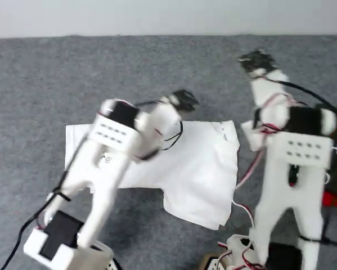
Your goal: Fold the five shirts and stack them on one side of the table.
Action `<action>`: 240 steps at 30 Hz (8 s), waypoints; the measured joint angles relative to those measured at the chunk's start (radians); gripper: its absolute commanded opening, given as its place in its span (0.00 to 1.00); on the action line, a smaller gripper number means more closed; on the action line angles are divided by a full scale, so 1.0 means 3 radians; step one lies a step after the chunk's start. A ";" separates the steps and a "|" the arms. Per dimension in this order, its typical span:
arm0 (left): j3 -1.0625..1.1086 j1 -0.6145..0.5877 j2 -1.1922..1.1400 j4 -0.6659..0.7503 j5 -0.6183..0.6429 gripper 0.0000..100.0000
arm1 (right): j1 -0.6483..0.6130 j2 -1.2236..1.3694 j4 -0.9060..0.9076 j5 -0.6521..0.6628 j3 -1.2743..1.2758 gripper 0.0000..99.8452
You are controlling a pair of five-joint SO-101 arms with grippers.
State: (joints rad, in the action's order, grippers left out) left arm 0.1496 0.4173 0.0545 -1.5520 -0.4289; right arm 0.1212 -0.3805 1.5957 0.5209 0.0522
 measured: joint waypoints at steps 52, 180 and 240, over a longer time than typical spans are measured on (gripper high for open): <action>0.0266 0.1718 -0.1166 0.0875 0.0552 0.02 | 0.1064 -0.1248 -0.0005 0.0000 0.0977 0.01; -0.0399 -0.2680 -0.1580 0.0588 0.0665 0.27 | 0.1064 -0.1253 -0.0164 0.0000 0.1130 0.01; -0.1652 0.0087 -0.0982 -0.0481 0.1064 0.01 | 0.1064 -0.1253 -0.0164 0.0000 0.1130 0.01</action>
State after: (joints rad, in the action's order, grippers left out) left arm -0.3460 0.4434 -0.2401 -1.6962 -0.1097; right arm 0.4404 -0.7564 1.5466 0.5209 0.3913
